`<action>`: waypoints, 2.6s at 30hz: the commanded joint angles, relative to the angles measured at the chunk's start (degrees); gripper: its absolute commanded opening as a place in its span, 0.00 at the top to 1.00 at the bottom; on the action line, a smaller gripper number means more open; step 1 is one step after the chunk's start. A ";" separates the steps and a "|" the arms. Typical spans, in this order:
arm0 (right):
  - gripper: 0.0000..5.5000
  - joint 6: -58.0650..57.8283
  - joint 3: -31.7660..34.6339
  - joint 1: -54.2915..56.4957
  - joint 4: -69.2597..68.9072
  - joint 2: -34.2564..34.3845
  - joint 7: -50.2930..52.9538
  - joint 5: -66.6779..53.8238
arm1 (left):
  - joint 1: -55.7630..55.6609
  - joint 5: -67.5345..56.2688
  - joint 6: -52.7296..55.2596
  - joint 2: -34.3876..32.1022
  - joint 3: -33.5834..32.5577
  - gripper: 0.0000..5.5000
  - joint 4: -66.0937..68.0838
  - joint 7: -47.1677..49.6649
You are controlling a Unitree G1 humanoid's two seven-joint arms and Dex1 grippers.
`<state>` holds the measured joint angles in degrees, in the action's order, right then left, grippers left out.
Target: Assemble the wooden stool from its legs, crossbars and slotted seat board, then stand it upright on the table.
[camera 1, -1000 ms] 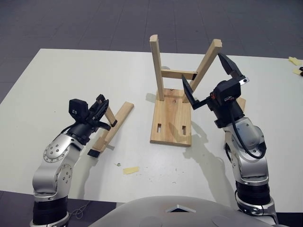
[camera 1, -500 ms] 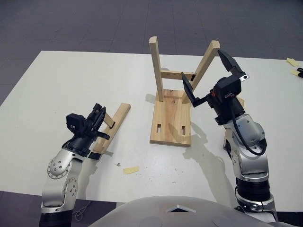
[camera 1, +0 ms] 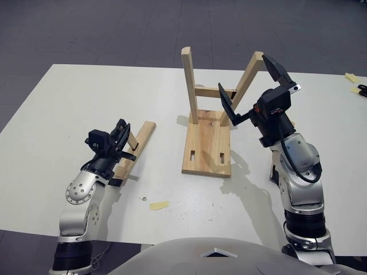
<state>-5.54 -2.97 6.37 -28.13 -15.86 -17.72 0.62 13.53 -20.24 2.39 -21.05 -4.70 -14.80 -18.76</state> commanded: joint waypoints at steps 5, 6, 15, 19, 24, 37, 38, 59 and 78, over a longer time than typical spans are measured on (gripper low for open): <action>0.02 1.30 -0.59 0.72 1.05 -0.09 0.20 0.90 | 1.46 3.32 9.03 -1.06 0.46 0.86 8.41 1.66; 0.02 1.52 -0.63 0.64 1.19 -0.09 0.23 0.98 | 0.66 2.84 9.24 -0.99 0.00 0.83 8.63 1.72; 0.02 3.19 -0.77 0.50 2.51 -0.46 0.24 1.20 | -5.83 1.28 10.08 -1.26 -2.65 0.55 3.84 -0.83; 0.02 3.58 -1.10 0.44 2.65 -0.11 0.65 1.54 | -11.28 0.28 12.41 -2.00 -5.40 0.44 1.46 -0.07; 0.02 3.74 -1.29 -0.10 2.44 0.14 0.93 1.84 | -20.25 -5.46 19.61 -3.93 -10.46 0.29 -6.20 2.33; 0.02 3.39 -1.46 -0.20 2.16 0.70 1.65 2.15 | -27.13 -8.92 28.03 -5.70 -10.87 0.02 -4.48 2.42; 0.02 3.34 -1.61 -0.15 2.15 0.78 1.65 2.15 | -26.58 -8.41 27.72 -5.33 -10.09 0.02 -3.06 1.91; 0.02 3.31 -1.98 -0.55 2.20 0.93 1.84 2.24 | -37.20 -9.57 28.87 -6.74 -12.16 0.02 4.03 -0.94; 0.02 2.61 -1.52 -1.35 1.43 1.17 2.57 2.47 | -16.38 -5.52 31.60 -6.92 -5.52 0.02 6.29 -4.34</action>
<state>-2.31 -4.98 5.25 -26.18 -14.52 -15.35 2.88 -8.93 -26.79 28.04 -29.84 -13.56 -12.25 -23.28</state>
